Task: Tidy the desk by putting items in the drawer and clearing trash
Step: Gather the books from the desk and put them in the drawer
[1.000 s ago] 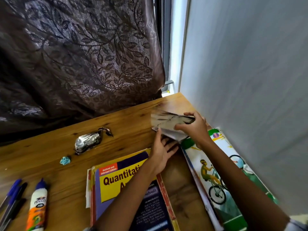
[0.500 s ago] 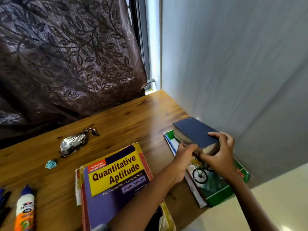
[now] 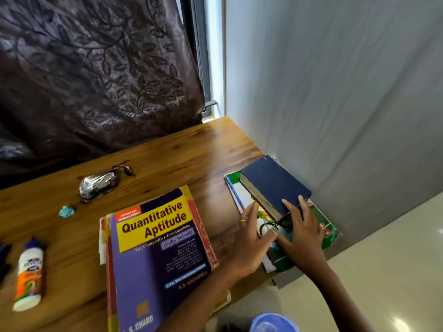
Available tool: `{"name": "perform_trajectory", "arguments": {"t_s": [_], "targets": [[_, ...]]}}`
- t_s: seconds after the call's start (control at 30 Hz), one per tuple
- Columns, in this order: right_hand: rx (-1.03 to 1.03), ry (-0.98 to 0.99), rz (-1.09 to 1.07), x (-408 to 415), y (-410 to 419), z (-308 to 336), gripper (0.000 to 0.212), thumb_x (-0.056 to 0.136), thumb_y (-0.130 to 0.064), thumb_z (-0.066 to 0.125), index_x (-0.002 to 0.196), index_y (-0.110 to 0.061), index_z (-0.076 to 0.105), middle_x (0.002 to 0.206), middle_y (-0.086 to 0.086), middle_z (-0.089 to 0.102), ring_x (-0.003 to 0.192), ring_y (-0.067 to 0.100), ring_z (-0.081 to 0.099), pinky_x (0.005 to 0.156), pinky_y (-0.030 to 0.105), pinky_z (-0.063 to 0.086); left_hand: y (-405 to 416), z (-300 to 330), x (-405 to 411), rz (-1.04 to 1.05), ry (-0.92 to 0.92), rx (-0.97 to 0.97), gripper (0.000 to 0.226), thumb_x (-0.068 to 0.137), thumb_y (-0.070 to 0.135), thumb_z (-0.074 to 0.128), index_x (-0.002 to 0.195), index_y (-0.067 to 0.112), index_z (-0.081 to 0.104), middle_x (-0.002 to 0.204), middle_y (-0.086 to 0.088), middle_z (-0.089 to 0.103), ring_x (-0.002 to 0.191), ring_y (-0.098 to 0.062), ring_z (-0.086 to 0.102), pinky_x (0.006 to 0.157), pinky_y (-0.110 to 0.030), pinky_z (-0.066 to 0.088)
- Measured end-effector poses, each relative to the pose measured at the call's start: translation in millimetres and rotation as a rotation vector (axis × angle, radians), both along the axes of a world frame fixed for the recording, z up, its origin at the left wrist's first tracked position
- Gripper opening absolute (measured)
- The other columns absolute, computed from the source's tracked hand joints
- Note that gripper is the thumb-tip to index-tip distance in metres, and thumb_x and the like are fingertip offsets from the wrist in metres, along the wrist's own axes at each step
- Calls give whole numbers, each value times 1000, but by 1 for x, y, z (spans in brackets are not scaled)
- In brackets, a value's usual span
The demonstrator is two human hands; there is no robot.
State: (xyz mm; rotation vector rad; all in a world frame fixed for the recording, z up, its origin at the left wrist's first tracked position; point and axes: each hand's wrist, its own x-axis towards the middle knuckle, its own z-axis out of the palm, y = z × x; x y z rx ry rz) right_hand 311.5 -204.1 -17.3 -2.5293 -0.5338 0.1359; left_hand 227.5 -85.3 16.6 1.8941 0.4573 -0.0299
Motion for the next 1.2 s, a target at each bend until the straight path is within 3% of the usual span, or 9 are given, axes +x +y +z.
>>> {"name": "perform_trajectory", "arguments": {"t_s": [0.13,0.3,0.43,0.6,0.73,0.93,1.0,1.07,1.2], "targets": [[87,-66,-27,-17,-12,-6,60,82,-27,67,136,-27,41,151,6,28,140,26,22,111,55,18,-16,-5,-59,-117,-123,136,58,94,36,49,146,40,23,141,32,23,128,20,17,99,4,13],[145,-82,44,-48,-25,-13,42,78,-7,69,118,-15,61,142,11,44,133,31,37,104,46,27,-42,-49,-122,-179,25,247,52,90,38,50,140,41,34,143,26,32,132,7,30,107,-9,23],[222,-189,157,-82,-31,-18,30,69,2,70,97,-11,70,123,14,59,117,27,50,91,42,38,-37,-84,-152,-4,275,16,57,93,28,55,144,29,31,148,13,33,128,-2,41,107,-19,33],[337,-140,324,-133,-32,-31,21,71,-15,47,77,-15,68,90,0,63,87,18,52,70,36,40,-22,-99,-176,420,485,-517,40,100,23,41,139,13,38,125,1,50,111,-17,52,79,-25,42],[319,348,285,-170,-28,-61,19,79,-1,55,77,-16,67,84,-3,65,82,16,58,70,24,42,-25,-115,-211,599,513,-626,38,100,25,42,137,15,40,139,-2,49,113,-22,55,89,-29,36],[419,1204,-172,-167,-17,-106,13,93,-5,47,91,-12,57,83,8,61,74,23,56,64,28,39,-29,-131,-252,855,373,-887,44,100,28,42,141,14,38,146,-5,43,125,-29,50,101,-43,38],[520,1385,-311,-157,-13,-121,14,97,-12,41,90,-14,54,89,8,60,83,25,57,71,33,43,-31,-131,-255,843,368,-799,47,100,27,41,144,13,32,148,-7,40,127,-29,48,99,-41,39],[560,1464,-356,-149,-5,-132,16,98,-16,39,90,-13,53,92,10,59,93,28,56,81,38,42,-36,-131,-252,784,397,-551,51,99,24,45,146,11,27,147,-9,40,126,-26,48,92,-32,42],[649,1559,-404,-144,18,-142,18,90,-4,43,74,-8,51,70,11,55,68,24,50,74,36,44,-51,-120,-248,506,187,329,51,91,18,56,140,18,41,142,-1,46,128,-16,44,105,-26,35]]}}
